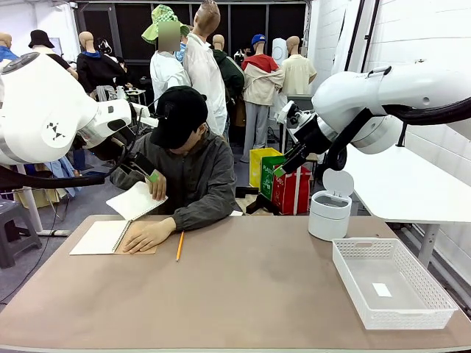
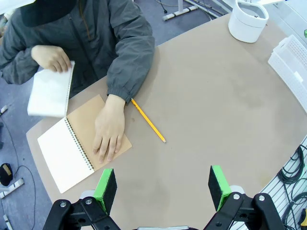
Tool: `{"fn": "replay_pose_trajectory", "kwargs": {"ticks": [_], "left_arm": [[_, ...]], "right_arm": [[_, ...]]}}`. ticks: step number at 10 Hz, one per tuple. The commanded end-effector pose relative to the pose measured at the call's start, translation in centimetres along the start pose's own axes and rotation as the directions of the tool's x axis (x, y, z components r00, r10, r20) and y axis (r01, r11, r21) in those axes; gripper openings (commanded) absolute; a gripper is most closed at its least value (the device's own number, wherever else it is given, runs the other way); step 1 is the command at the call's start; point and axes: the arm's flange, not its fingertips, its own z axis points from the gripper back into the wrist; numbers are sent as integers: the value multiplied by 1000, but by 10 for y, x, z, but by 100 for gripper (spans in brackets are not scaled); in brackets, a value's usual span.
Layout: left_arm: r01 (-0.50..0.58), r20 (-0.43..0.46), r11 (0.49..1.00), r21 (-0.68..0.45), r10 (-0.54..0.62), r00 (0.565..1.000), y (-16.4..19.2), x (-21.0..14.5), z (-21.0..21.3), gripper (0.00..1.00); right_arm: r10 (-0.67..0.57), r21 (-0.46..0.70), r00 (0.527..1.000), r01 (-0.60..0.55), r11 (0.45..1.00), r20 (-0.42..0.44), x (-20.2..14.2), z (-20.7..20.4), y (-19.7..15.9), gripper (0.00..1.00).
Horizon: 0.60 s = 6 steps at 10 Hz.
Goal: Sort the paper based on its condition.
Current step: If a person hands you a paper, place it in the Organizing basket , and if it's crumpled, put it in the Trash can.
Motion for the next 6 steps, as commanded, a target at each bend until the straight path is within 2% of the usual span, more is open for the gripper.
{"fn": "replay_pose_trajectory", "kwargs": {"ticks": [1, 6], "left_arm": [[-2, 3, 1000, 0, 2, 1000, 1, 1, 1, 100], [-2, 3, 1000, 0, 2, 1000, 1, 1, 1, 100]], "right_arm": [[-8, -1, 1000, 8, 1000, 0, 1, 1, 0, 100], [-8, -1, 1000, 8, 1000, 0, 1, 1, 0, 100]]}}
